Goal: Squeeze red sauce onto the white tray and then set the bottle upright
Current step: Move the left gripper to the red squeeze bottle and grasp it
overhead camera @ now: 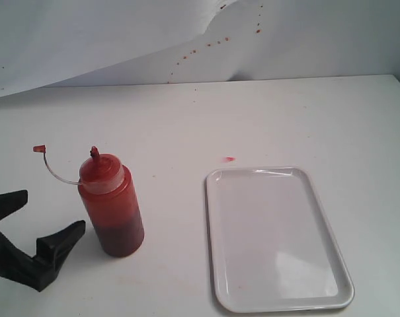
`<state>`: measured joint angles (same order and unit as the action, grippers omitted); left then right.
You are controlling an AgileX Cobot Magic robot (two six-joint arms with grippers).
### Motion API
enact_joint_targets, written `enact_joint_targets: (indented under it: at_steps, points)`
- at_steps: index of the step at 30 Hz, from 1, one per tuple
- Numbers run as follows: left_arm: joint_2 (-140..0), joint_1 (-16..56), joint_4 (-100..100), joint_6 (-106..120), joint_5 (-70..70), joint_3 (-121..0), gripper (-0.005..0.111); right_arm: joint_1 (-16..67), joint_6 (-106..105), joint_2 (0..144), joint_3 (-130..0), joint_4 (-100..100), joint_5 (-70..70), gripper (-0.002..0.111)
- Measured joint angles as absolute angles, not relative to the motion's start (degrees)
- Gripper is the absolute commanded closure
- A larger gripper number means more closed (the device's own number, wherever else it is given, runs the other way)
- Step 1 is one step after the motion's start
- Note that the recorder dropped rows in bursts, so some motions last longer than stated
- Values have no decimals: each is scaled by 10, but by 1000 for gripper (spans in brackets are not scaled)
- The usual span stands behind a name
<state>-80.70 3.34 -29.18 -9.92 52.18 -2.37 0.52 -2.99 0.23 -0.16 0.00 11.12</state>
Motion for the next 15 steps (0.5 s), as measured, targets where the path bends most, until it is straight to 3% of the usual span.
enact_joint_targets:
  at_steps: [15]
  points:
    - [-912, 33, -382, -90, 622, -25, 2, 5, -30, 2, -2, 0, 111, 108]
